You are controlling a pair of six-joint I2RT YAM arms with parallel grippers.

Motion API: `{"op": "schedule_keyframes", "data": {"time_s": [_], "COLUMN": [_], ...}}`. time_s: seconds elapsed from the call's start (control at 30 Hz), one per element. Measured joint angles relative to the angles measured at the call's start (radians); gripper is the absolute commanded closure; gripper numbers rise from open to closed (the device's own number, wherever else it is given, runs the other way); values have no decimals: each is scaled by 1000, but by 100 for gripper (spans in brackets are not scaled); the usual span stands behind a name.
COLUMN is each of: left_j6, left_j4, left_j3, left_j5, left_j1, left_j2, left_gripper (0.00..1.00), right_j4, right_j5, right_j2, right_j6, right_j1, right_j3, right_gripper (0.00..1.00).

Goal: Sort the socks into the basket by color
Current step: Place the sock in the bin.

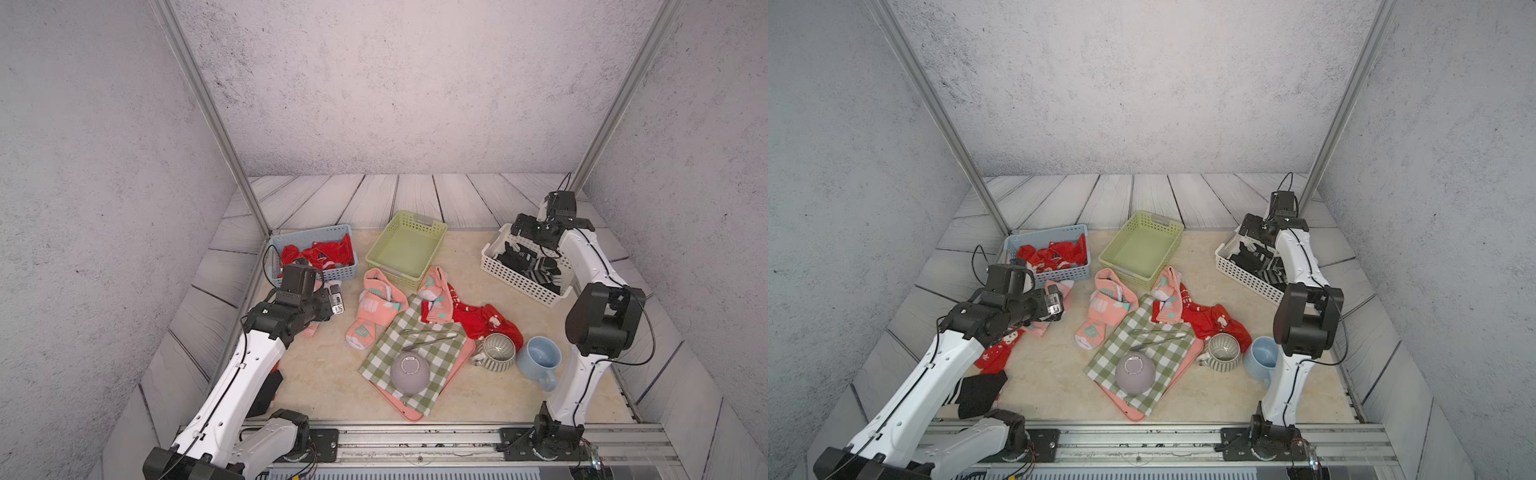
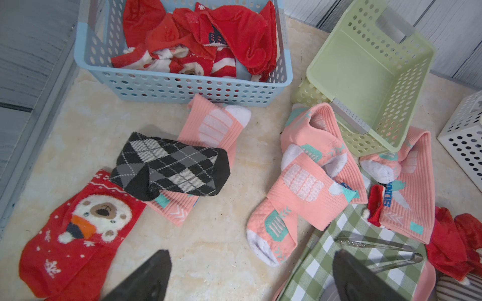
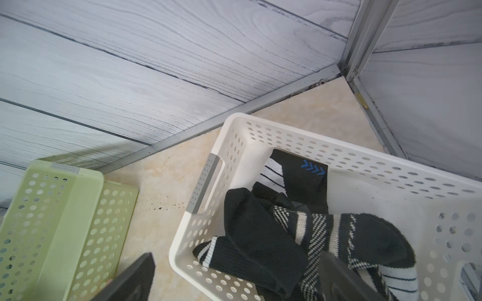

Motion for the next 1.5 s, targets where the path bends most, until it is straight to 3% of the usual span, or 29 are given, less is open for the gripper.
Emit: {"op": "schedule_keyframes", "data": {"time_s": [0.17,0.27,0.5,0.63,0.87,1.17,1.33,1.5], "left_j6": [-11,-19,-21,-21,-21,-21,-21,-21], "left_j4": [-7,-10,-20,-27,-27,-26,-20,-20], "left_j3": [-19,-25,-26,-26,-27,-27,-31,-49], "left_j5": [4,8,14,14,14,11,10,3], "left_j1": [0,0,0,0,0,0,0,0], "left_j2": [-31,-39,-51,-52,-48,-10,-4,-4], "left_gripper": [0,0,0,0,0,0,0,0], "right_j4": [-7,6,8,19,18,18,18,13], "right_j5": [10,4,-29,-27,-21,-22,-27,-36], "right_j2": [0,0,41,118,230,248,226,122], "right_j6": [-2,-5,-19,-29,-29,-28,-28,-29], "right_j1": [2,2,2,2,2,2,2,4], "right_j3": [-5,-18,-19,-19,-18,-8,-8,-8], "right_gripper": [0,8,53,70,70,60,50,32]}}
